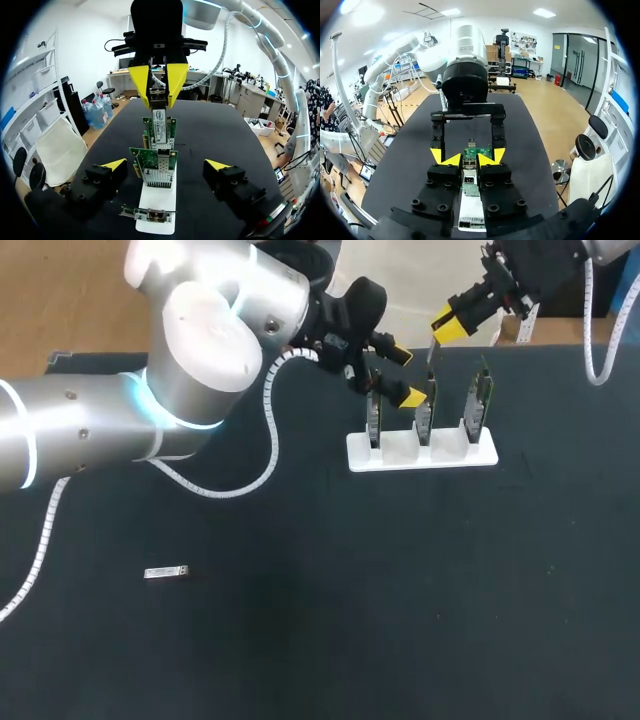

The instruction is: Pick up the optical module with the left hand, and insert it into the network port with the right hand.

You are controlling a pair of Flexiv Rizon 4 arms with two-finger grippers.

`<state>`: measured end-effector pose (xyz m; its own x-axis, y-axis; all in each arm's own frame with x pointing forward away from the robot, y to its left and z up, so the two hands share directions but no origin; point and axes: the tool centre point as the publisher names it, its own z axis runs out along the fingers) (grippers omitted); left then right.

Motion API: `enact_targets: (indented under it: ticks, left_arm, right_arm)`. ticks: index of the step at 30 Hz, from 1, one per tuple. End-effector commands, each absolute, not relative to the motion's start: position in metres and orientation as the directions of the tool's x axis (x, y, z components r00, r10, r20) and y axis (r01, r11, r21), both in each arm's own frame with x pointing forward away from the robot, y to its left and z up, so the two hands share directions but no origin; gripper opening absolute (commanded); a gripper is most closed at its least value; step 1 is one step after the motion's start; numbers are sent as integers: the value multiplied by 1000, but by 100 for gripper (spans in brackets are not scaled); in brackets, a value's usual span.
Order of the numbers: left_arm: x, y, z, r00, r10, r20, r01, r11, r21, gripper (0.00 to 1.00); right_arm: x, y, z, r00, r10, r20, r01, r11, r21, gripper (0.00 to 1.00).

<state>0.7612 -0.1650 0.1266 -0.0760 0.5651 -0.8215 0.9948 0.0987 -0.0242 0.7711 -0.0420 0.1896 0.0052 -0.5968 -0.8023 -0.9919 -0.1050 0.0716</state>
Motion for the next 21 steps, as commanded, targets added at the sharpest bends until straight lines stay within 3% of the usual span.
enact_targets:
  ticks: [1, 21]
  left_arm:
    - [762, -165, 128, -77, 569, -819, 995, 98, -26, 100]
    - [762, -165, 128, -77, 569, -819, 995, 98, -26, 100]
  right_arm:
    - [768, -42, 189, 15, -615, -789, -993, -102, 60, 0]
    - [763, -36, 180, 51, -693, -719, -995, -93, 19, 0]
